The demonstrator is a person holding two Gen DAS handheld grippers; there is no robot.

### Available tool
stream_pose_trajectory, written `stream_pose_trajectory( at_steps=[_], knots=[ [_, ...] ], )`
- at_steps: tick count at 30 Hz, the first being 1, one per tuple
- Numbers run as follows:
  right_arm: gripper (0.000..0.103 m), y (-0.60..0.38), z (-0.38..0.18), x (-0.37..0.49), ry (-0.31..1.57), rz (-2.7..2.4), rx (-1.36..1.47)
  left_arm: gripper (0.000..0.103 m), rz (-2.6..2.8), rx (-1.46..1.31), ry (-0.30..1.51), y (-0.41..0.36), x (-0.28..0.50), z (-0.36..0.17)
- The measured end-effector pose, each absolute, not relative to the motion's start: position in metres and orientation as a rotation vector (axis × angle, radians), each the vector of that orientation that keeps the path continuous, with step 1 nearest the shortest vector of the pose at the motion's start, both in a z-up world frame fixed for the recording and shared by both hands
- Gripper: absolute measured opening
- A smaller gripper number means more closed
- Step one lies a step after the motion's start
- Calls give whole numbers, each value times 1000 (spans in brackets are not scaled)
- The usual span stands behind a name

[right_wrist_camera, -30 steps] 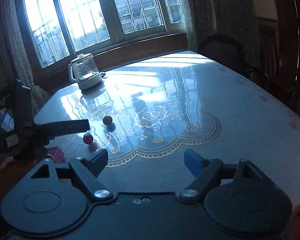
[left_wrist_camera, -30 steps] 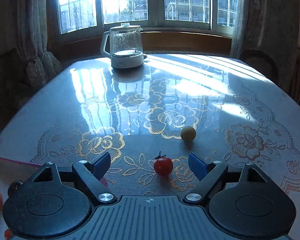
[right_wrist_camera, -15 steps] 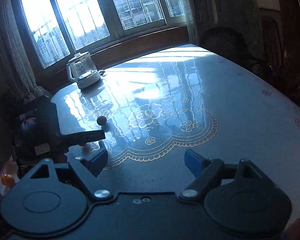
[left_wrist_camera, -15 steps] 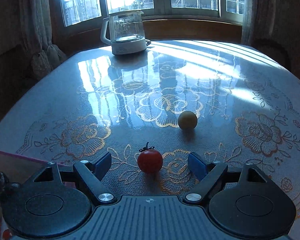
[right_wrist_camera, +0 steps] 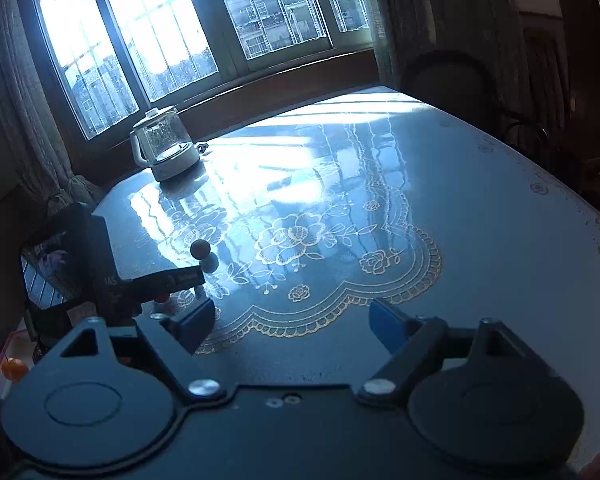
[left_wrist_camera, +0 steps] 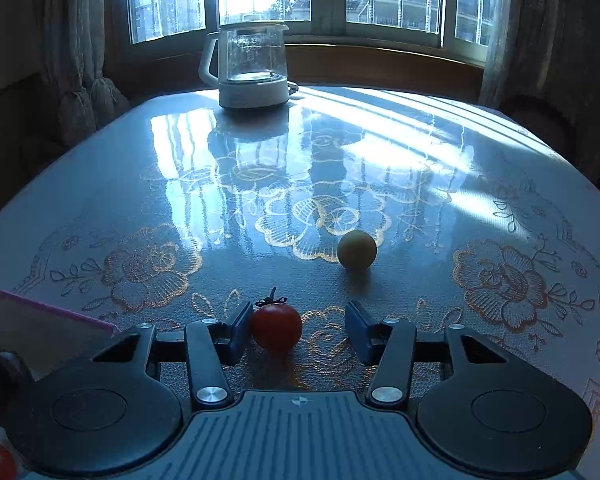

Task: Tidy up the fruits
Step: 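Close the left gripper on the red cherry tomato and lift it, then carry the tomato over the tray and open the left gripper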

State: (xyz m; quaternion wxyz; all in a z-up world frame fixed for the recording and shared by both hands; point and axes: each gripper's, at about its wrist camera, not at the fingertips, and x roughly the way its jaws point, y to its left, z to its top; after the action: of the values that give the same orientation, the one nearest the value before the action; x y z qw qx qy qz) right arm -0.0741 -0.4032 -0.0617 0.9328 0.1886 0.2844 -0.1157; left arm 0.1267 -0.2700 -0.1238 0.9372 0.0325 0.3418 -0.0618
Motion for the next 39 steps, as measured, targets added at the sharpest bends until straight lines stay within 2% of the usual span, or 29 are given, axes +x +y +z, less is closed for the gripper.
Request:
stream_pose_trajectory(
  at_steps=[1,9,19,26,33,39],
  knots=[
    [84,-404,-62,-74,582,-237,386,38,-119,60,700,-269,126,-123],
    [84,-404,-64,-78,583,-256,402,26,-115,50,698,-264,125,-124],
    [84,-398,-61,-78,577,-256,400,25,-133,21,724,-255,125,-119],
    [84,-391,-57,-76,569,-244,393,25,-185,-21,667,-223,103,-83],
    [84,-364,-48,-65,552,-203,374,25,-152,-47,658,-142,85,-48],
    [84,-330,-44,-53,547,-154,365,25,-64,-22,752,-59,82,-53]
  ],
)
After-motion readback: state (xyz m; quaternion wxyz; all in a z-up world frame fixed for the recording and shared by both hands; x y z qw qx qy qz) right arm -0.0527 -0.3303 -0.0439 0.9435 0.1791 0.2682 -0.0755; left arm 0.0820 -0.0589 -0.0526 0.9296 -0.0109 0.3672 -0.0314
